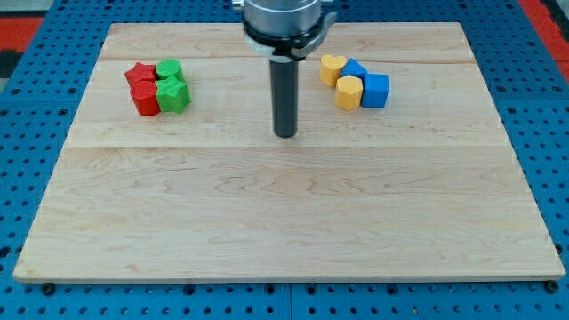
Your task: Separate the blue cube from the blue triangle
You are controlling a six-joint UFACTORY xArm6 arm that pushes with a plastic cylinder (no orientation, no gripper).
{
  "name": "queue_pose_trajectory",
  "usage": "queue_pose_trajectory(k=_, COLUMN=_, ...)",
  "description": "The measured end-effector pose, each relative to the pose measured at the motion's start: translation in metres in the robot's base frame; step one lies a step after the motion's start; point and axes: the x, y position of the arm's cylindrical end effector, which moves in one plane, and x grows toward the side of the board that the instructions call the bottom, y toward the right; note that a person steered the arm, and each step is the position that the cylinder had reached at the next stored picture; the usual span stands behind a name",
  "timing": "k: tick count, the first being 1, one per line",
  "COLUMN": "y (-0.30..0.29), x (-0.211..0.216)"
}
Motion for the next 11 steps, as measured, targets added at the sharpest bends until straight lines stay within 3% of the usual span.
queue_pose_trajectory(k=3, y=0.119, x=-0.045)
queue_pose_trajectory(k=4, y=0.123, x=-0.077)
queue_pose_trajectory(k=6, y=0.122, x=-0.095)
queue_pose_trajectory(k=8, y=0.123, x=-0.154)
queue_pose_trajectory(k=10, y=0.079, x=-0.168)
queue_pose_trajectory(k=11, y=0.09, x=-0.184)
